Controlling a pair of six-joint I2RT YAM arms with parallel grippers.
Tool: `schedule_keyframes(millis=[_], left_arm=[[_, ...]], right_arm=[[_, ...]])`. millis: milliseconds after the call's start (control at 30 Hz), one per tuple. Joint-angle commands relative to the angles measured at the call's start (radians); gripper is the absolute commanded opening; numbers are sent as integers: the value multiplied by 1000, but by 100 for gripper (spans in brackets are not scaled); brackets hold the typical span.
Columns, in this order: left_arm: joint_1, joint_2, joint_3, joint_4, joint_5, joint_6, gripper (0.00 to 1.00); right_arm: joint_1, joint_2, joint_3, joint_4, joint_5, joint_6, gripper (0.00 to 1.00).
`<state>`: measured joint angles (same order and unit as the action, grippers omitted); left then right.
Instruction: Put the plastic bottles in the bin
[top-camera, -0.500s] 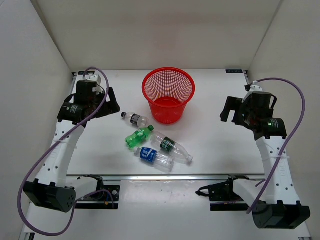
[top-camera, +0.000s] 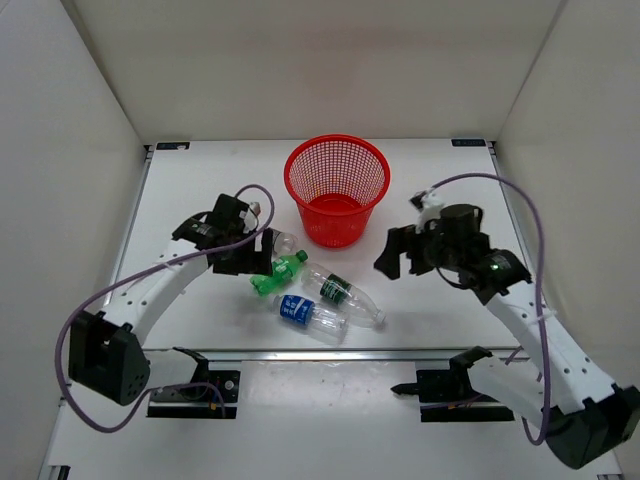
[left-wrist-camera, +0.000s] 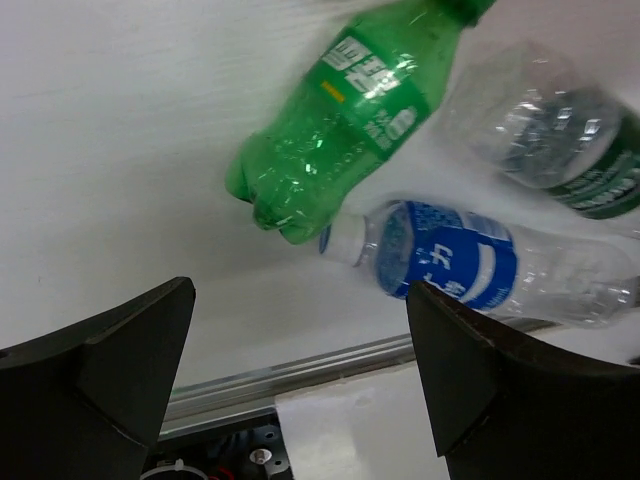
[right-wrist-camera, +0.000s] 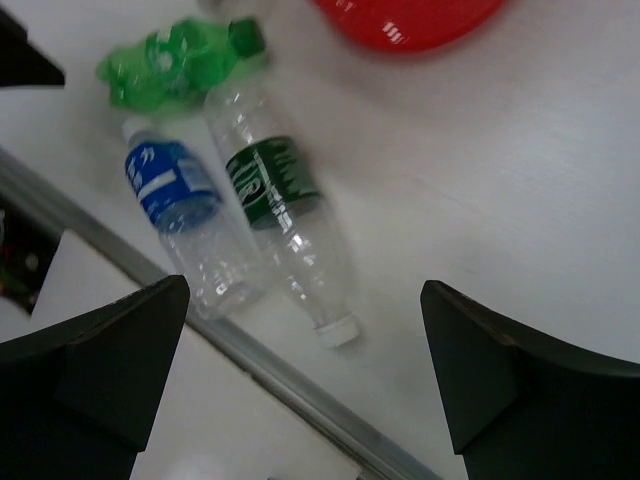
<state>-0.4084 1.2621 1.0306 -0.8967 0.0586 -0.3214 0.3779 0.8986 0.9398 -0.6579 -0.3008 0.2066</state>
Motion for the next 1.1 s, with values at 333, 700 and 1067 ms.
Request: schedule_keyframes(millis=[333, 700, 1067], left_arm=[[-87, 187, -57, 246, -3, 87, 99], [-113, 362, -27, 297, -57, 119, 95], [-133, 359, -27, 328, -112, 134, 73]], right_arm=[[-47, 5, -110, 112, -126, 70, 99], [-68, -1, -118, 118, -139, 88, 99], [-76, -18, -124, 92, -129, 114, 99]])
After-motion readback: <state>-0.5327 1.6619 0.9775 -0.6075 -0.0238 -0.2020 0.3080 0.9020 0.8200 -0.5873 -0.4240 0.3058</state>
